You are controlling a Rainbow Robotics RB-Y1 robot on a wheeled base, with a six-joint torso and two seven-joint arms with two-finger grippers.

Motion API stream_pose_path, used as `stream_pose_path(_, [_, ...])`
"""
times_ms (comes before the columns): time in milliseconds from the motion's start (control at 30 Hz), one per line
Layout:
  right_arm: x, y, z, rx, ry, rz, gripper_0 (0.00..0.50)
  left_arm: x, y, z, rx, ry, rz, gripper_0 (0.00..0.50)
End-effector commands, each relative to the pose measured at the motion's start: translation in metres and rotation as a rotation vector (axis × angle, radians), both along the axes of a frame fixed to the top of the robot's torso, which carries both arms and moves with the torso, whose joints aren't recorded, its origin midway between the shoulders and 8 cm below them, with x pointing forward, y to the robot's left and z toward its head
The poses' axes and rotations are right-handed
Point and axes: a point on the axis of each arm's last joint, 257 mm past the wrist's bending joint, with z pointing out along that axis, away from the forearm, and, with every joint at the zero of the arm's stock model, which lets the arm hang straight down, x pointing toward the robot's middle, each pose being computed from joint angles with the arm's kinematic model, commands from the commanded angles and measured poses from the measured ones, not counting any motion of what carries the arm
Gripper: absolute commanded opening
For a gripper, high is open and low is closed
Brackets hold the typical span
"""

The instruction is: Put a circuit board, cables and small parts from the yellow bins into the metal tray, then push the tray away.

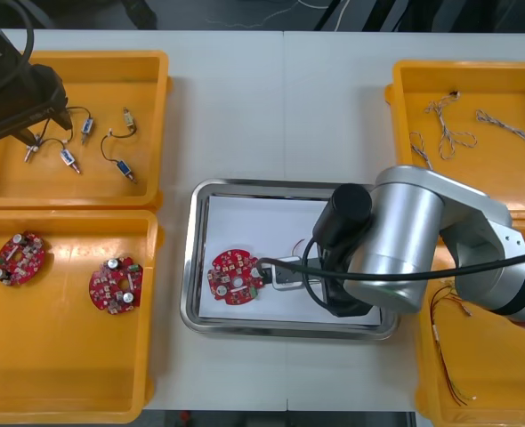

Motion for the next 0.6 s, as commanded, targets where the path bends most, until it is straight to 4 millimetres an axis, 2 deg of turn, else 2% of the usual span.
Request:
stream_pose_path(33, [-0.021, 0.003, -0.024, 0.017, 0.038, -0.006, 0.000, 0.017, 0.005, 0.022, -0.039, -0.074, 0.081, 0.500])
stream_pose_path(200, [-0.029, 0.001, -0.032, 0.018, 0.055, -0.020, 0.000, 0.025, -0.007, 0.020, -0.065, -0.093, 0.082, 0.500])
stream_pose_path(400, [-0.025, 0.006, -0.032, 0.022, 0.022, -0.025, 0.000, 0.029, -0.022, 0.015, -0.098, -0.096, 0.088, 0.500])
stream_pose_path(600, [-0.025, 0.009, -0.033, 0.030, 0.019, -0.035, 0.000, 0.029, -0.034, 0.001, -0.150, -0.057, 0.112, 0.500])
